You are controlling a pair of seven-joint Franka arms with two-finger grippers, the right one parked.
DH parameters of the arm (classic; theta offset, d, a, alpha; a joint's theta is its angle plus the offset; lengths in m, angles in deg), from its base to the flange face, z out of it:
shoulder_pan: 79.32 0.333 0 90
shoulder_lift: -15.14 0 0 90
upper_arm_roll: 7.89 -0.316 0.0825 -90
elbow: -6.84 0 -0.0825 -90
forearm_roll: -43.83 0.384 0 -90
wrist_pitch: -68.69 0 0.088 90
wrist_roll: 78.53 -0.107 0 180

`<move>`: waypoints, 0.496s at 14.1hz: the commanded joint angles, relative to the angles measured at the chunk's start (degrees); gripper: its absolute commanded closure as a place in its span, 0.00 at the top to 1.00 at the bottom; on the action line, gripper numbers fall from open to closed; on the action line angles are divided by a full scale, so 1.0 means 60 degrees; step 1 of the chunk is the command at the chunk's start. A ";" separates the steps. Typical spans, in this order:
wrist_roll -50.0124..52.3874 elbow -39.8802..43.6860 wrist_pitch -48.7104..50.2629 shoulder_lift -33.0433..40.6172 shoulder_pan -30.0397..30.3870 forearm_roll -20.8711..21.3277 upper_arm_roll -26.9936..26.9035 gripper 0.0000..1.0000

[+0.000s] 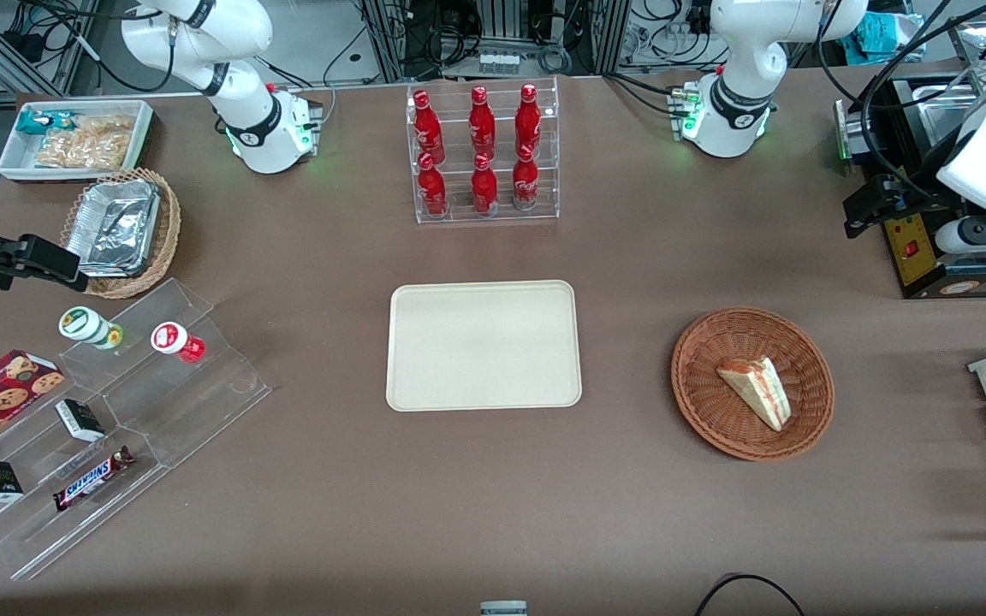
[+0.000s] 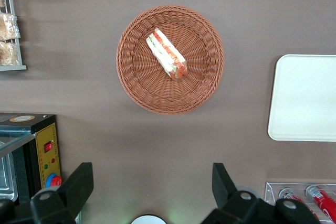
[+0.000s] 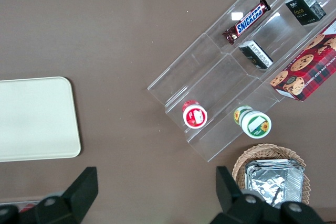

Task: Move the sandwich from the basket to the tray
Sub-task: 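Move the left gripper down over the sandwich in the wicker basket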

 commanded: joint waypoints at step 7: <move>0.0624 0.0117 -0.0127 -0.0640 0.0101 -0.0082 -0.0022 1.00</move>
